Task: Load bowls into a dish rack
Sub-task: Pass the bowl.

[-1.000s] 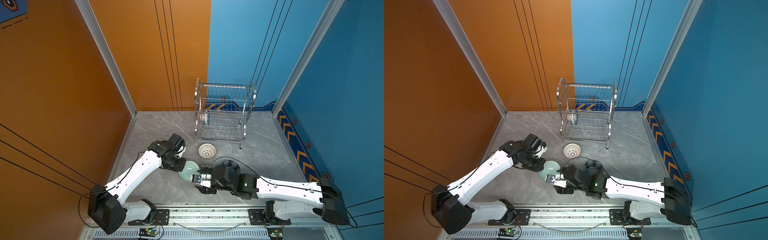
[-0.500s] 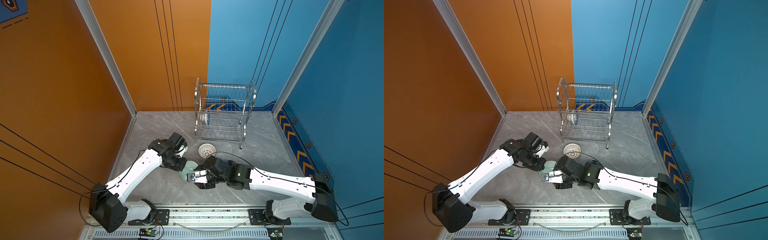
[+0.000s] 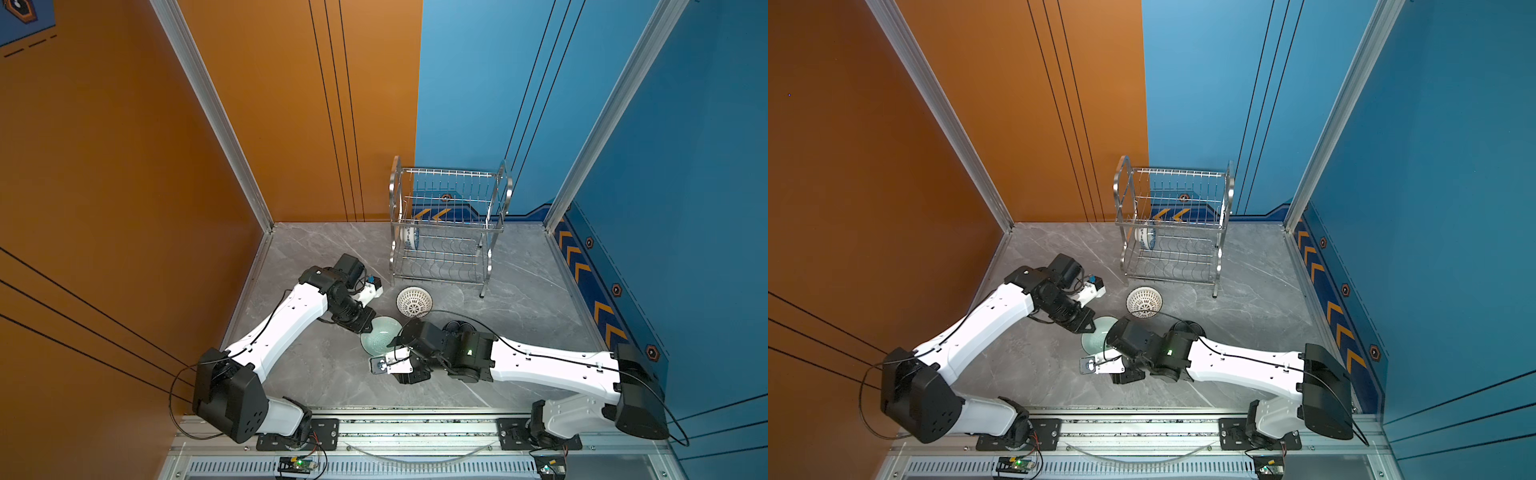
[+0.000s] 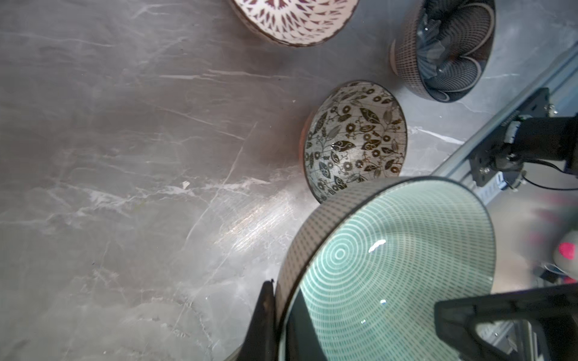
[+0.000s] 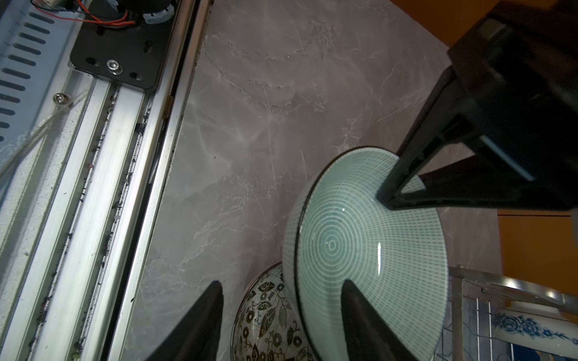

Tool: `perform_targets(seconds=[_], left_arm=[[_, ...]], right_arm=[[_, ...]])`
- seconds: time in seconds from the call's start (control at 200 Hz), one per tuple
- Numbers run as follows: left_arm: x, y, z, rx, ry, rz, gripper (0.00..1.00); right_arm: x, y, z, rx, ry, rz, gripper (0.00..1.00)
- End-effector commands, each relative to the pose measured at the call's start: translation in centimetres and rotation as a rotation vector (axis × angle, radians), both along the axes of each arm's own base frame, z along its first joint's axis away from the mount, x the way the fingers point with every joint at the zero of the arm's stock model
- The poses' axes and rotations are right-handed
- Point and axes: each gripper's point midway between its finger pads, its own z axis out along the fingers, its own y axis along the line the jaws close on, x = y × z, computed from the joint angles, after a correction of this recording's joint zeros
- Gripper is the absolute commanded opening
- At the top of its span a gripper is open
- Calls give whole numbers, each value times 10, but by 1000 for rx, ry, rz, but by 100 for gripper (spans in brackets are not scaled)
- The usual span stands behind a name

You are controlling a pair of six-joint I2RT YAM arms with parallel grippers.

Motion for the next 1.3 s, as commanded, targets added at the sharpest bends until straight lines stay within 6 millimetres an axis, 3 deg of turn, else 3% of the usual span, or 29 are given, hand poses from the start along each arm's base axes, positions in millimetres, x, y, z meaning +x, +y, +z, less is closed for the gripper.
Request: perform_targets(seconds=[0.0, 0.325, 0.641, 0.976, 1.296], left_arm=[[-4, -15, 12, -99, -17, -125, 0], [2, -14, 13, -68, -78, -195, 0], [2, -15, 14, -64, -81, -197, 0], [3, -15, 15, -68, -79, -188, 0], [6, -13, 11, -47, -71, -176, 0]], right_arm=[[5, -2, 4, -40, -52, 12, 61], [11, -5, 2, -139, -87, 90, 58], [10, 0, -13, -228, -77, 118, 53], [11, 4, -20, -244, -82, 106, 34], [10, 5, -27, -277, -104, 130, 2]])
